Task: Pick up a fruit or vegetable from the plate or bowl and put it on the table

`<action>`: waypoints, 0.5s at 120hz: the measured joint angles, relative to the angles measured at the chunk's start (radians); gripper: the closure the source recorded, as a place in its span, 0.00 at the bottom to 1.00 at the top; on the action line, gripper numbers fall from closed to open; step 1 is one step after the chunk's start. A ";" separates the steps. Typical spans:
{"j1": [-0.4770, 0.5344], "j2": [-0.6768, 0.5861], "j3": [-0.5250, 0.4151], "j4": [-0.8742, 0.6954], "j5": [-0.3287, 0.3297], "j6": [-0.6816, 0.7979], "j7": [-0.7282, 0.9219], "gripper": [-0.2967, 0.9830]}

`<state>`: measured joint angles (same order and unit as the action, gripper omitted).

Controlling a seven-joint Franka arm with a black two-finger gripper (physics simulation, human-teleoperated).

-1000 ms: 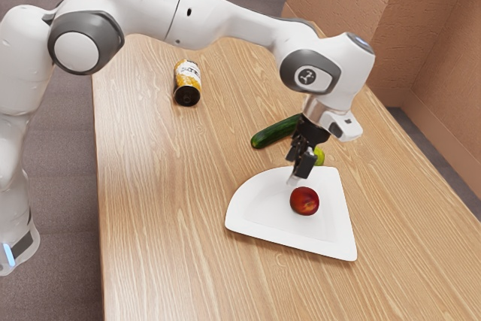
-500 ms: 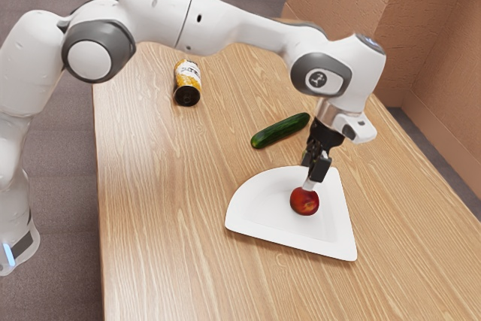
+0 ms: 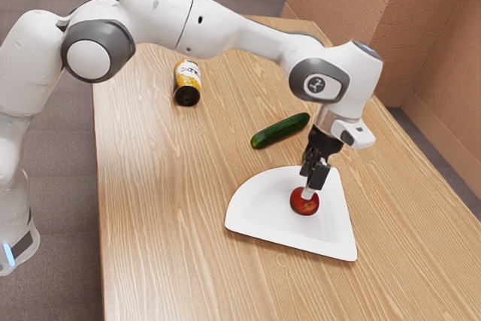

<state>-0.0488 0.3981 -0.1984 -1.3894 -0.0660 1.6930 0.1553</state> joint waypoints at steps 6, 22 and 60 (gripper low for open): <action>0.001 0.000 -0.001 -0.004 -0.003 0.005 0.001 0.23; 0.002 0.000 0.000 -0.020 -0.011 0.020 0.003 0.23; 0.003 0.000 0.001 -0.026 -0.027 0.041 0.014 0.23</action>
<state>-0.0459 0.3980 -0.1976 -1.4155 -0.0926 1.7338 0.1696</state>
